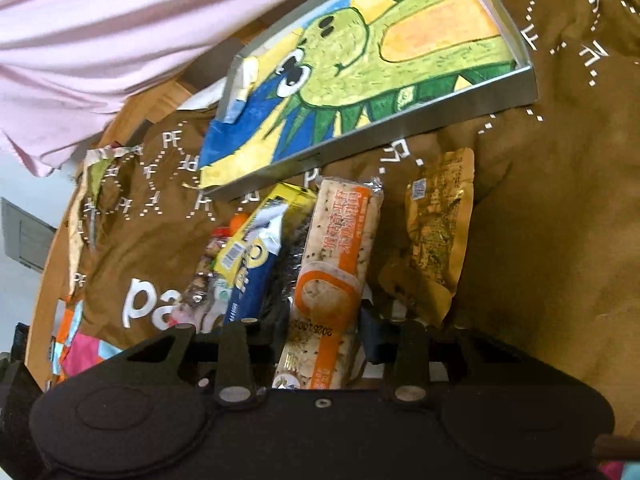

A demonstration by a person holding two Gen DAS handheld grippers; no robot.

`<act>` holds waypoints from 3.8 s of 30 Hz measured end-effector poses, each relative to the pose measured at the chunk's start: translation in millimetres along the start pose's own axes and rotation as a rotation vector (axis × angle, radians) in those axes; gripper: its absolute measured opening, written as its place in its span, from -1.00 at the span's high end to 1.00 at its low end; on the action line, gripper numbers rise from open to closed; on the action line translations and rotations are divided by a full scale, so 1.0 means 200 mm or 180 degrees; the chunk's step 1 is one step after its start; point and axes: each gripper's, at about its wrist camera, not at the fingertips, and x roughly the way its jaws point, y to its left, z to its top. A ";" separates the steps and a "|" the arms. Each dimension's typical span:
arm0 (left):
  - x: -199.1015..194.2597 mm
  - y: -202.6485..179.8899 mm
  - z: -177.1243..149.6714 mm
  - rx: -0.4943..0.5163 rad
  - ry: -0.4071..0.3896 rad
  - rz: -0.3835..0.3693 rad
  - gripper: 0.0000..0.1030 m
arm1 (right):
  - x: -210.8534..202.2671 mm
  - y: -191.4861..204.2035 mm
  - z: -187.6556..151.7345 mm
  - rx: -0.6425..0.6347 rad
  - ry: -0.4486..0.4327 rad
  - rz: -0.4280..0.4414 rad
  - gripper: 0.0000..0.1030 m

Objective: Organize snacks
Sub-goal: 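Carry both snacks into the tray and open both tools to release them, then lift both tools away from the tray back over the loose snacks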

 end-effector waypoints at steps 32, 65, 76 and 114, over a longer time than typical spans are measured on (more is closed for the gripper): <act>0.42 -0.11 0.74 -0.0586 -0.1079 0.0002 0.35 | -0.02 -0.13 0.58 -0.0963 -0.1355 -0.0194 0.28; 0.63 -0.06 0.72 -0.1172 -0.0663 0.0166 -0.40 | 0.05 -0.27 0.64 -0.0943 -0.1213 -0.0714 -0.34; 0.13 -0.07 0.59 -0.1052 -0.1471 0.0477 -0.98 | -0.28 -0.09 0.46 -0.1014 -0.1734 -0.0360 -0.96; -0.61 -0.13 -0.23 -0.0363 -0.1294 0.1194 -0.99 | -0.55 0.28 -0.69 -0.1632 -0.1833 -0.1409 -0.99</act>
